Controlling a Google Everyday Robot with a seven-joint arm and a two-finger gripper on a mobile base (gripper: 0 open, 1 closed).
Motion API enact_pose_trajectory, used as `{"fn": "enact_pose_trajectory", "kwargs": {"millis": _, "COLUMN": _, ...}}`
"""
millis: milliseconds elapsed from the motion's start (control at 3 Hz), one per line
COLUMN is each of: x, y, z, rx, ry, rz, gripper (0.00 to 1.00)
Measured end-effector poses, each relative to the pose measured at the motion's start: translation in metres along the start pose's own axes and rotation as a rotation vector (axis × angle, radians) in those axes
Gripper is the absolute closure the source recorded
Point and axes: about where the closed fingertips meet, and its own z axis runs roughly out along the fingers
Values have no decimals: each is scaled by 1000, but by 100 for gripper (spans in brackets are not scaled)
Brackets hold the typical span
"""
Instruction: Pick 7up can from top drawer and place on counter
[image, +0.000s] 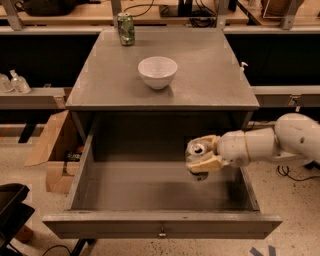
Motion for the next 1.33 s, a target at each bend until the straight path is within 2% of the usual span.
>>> {"fn": "enact_pose_trajectory", "kwargs": {"millis": 333, "x": -71, "y": -25, "z": -45, "rx": 34, "ry": 35, "rz": 41, "gripper": 100}}
{"fn": "enact_pose_trajectory", "kwargs": {"millis": 667, "x": -136, "y": -59, "z": -91, "rx": 85, "ry": 62, "rz": 88, "gripper": 100}}
{"fn": "enact_pose_trajectory", "kwargs": {"millis": 1000, "x": -189, "y": -101, "z": -128, "rx": 186, "ry": 37, "rz": 161, "gripper": 100}}
{"fn": "enact_pose_trajectory", "kwargs": {"millis": 1333, "x": -220, "y": -142, "z": -145, "rx": 319, "ry": -15, "rz": 234, "gripper": 100}}
